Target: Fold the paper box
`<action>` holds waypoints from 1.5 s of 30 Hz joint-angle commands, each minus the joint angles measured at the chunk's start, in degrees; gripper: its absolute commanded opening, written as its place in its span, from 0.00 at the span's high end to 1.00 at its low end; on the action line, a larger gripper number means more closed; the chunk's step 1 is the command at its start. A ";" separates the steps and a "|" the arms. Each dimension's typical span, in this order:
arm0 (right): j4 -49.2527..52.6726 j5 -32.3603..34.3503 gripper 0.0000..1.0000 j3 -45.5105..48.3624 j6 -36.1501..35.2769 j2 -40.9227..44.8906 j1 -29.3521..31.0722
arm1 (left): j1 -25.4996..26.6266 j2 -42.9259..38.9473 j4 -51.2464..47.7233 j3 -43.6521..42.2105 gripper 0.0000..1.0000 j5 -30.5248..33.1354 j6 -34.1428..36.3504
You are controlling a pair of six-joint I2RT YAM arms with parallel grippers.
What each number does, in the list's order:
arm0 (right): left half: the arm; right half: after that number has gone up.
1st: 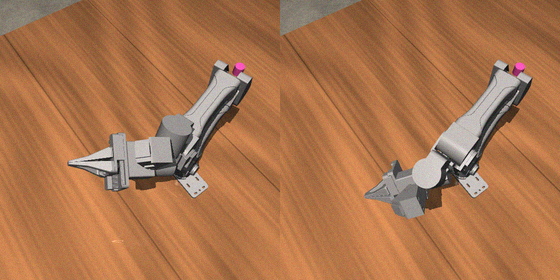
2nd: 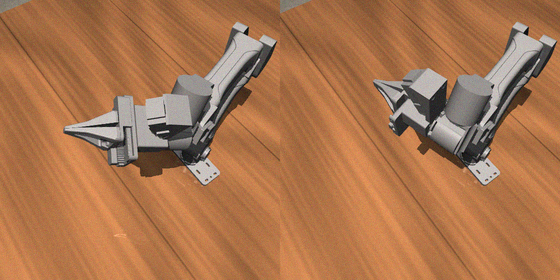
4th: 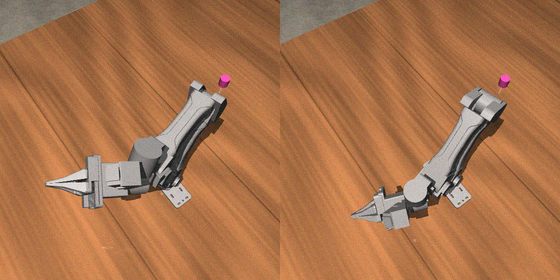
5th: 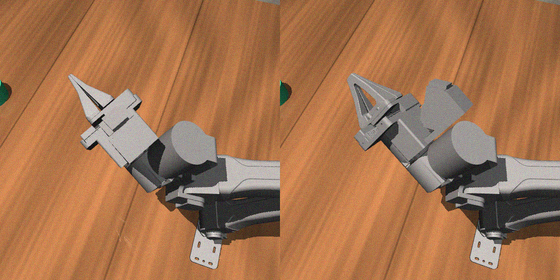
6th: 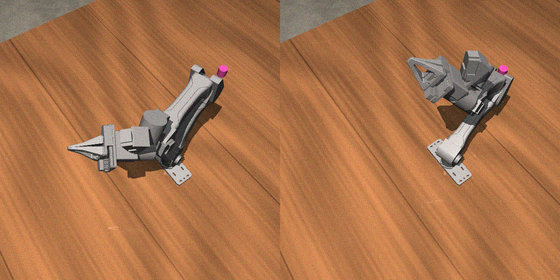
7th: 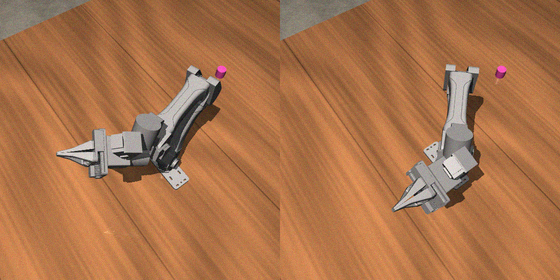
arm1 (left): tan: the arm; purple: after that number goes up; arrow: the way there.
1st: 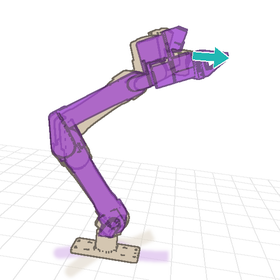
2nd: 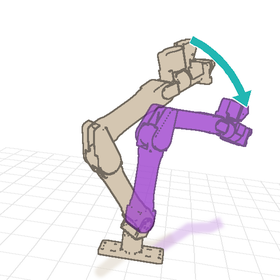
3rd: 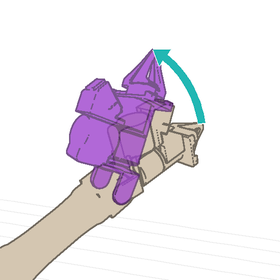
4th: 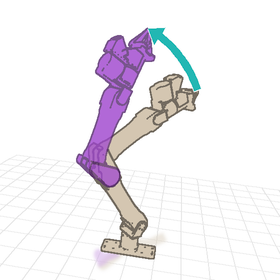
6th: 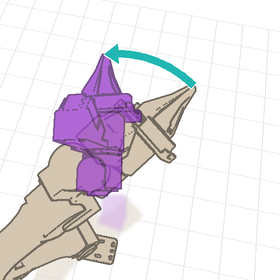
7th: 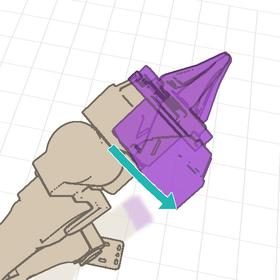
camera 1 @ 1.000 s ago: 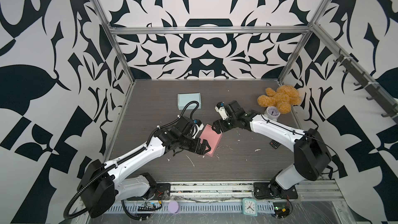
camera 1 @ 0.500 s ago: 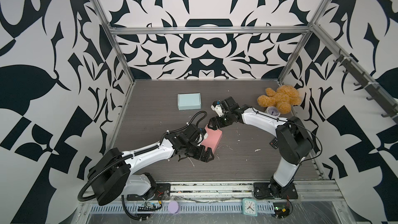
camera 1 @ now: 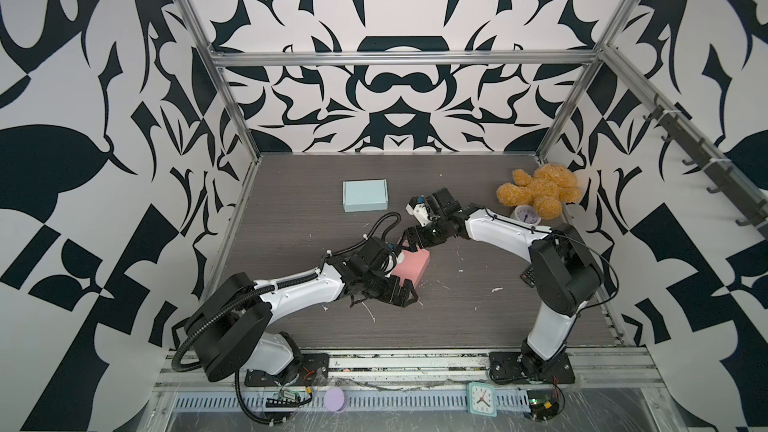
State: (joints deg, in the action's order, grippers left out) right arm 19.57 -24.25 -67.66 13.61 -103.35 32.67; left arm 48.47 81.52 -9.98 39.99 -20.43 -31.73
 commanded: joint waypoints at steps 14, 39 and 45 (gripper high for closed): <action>-3.01 -1.55 0.21 5.80 2.79 4.56 -0.58 | -7.52 4.38 3.03 4.11 0.01 -4.51 4.26; -8.54 -2.82 0.19 10.21 6.78 7.75 -6.41 | -11.89 21.75 0.06 25.12 0.03 -7.51 11.22; -9.03 -2.83 0.18 7.73 6.72 5.72 -8.40 | -13.02 26.91 0.48 30.43 0.03 -9.07 11.34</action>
State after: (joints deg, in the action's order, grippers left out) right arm 14.63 -21.65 -56.55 20.08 -97.10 23.75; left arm 35.09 106.45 -12.25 67.59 -24.75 -22.02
